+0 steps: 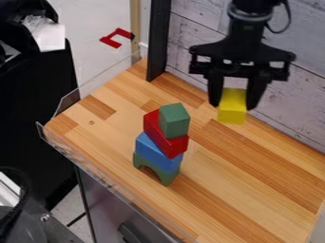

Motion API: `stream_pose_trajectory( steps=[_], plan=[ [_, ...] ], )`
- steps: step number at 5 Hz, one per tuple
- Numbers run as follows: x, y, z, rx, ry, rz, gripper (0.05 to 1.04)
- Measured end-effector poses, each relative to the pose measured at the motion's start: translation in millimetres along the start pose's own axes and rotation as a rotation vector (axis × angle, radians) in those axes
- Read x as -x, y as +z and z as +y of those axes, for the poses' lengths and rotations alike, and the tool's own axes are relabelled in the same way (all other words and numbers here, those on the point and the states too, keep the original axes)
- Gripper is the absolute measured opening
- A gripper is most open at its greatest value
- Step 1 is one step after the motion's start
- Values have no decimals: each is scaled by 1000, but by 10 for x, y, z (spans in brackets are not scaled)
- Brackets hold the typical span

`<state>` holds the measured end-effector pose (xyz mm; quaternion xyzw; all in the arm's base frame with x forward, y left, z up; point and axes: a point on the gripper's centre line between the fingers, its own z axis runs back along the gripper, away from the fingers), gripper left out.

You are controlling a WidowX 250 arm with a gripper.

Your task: Put the yellow cube on top of the tower

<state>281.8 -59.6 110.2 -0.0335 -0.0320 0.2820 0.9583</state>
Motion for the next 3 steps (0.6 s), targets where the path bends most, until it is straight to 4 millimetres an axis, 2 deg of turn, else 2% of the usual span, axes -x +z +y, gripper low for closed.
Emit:
stream_pose_trajectory(
  steps=[1, 3],
  plan=[
    [-71, 136, 69, -5, 67, -31, 554],
    [-77, 216, 218, -25, 155, -14, 554]
  ],
)
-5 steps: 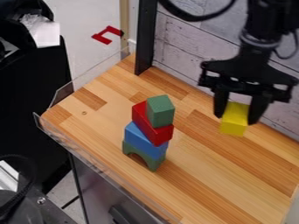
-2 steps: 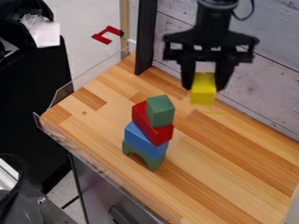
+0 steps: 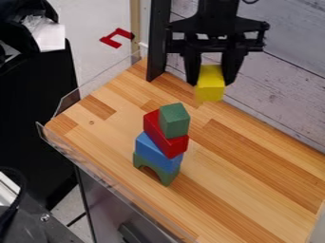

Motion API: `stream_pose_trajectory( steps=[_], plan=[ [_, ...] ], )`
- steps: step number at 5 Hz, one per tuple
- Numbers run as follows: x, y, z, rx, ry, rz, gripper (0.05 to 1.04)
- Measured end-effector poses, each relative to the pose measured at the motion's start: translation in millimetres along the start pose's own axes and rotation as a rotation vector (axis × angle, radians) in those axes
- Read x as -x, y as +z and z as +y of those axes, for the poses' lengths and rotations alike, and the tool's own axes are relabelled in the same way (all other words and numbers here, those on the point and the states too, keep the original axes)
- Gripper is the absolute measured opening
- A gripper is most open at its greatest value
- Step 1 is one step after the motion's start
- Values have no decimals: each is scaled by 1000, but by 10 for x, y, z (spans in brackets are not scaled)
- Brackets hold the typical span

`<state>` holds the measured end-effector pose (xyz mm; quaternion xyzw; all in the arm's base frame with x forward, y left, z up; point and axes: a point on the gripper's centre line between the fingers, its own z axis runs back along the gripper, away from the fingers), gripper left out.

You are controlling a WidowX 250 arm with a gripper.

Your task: Put the yellow cube on top of the tower

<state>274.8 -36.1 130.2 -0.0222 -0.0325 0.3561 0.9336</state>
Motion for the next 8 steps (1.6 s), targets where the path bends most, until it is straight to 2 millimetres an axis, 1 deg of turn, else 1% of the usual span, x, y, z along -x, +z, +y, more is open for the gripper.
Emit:
stream_pose_trajectory(
  steps=[1, 2, 3, 4, 6, 8],
  plan=[
    [75, -51, 129, -46, 83, 67, 554],
    [96, -107, 201, -46, 142, 105, 554],
    [126, -147, 302, -31, 193, 132, 554],
    [109, -167, 366, 2, 215, 149, 554],
    [59, -189, 386, 31, 232, 149, 554],
    [41, -249, 377, 17, 233, 160, 554]
  ],
)
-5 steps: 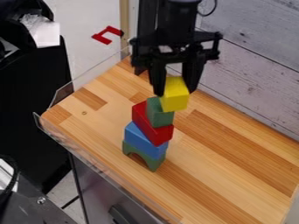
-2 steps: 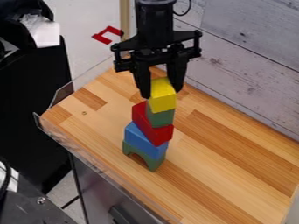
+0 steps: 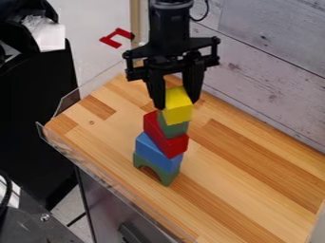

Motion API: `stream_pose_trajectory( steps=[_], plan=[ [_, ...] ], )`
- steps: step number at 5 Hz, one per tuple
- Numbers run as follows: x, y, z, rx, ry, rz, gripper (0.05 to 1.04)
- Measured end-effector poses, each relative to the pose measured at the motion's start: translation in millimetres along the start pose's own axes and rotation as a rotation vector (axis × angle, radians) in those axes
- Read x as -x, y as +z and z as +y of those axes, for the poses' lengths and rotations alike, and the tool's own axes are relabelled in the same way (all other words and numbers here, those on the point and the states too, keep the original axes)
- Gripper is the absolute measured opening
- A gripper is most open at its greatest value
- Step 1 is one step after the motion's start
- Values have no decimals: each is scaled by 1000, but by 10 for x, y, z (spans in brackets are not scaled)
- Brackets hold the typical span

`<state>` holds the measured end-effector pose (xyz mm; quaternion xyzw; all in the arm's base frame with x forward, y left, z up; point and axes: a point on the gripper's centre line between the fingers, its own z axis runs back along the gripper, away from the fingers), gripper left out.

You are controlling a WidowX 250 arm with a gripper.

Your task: Put the yellow cube on top of the tower

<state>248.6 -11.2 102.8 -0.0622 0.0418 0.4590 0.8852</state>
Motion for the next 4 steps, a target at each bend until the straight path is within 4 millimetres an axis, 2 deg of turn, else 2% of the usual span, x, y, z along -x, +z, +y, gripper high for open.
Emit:
stream_pose_trajectory(
  steps=[1, 2, 3, 4],
  plan=[
    [-38, -21, -43, -7, 6, 6, 635],
    [-34, -66, -23, -31, 1, 22, 928],
    [-27, -70, -30, -25, 1, 26, 1007],
    [-23, -51, -36, -7, 4, 27, 999]
  ],
)
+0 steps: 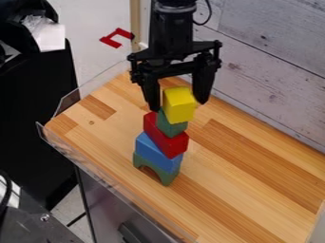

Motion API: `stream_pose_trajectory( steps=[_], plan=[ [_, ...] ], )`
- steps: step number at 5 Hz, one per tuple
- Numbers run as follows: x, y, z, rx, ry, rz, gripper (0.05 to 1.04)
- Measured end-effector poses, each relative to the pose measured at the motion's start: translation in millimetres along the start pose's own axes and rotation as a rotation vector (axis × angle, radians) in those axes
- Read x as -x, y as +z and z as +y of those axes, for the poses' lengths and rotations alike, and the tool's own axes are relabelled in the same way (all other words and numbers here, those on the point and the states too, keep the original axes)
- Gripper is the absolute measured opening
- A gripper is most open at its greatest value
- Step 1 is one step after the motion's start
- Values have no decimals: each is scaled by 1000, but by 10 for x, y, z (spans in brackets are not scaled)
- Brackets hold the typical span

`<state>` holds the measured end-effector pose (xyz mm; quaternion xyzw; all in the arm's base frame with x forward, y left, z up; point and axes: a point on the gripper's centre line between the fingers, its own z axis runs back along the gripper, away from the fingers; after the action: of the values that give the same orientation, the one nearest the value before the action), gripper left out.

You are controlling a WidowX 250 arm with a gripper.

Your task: Put the yellow cube on top of the tower

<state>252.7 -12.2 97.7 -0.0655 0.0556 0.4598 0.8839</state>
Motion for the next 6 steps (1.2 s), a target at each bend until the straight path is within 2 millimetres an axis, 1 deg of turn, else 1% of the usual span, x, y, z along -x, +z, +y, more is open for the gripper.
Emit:
stream_pose_trajectory(
  steps=[1, 2, 3, 4, 5, 6],
  plan=[
    [28, 147, 52, 4, -14, -31, 999],
    [67, 453, 83, -22, -21, -113, 999],
    [178, 603, -22, -77, -110, -136, 999],
    [423, 513, -331, -154, -336, -142, 999],
    [693, 392, -574, -159, -496, -141, 999],
    [849, 221, -745, -125, -580, -126, 999]
  ],
)
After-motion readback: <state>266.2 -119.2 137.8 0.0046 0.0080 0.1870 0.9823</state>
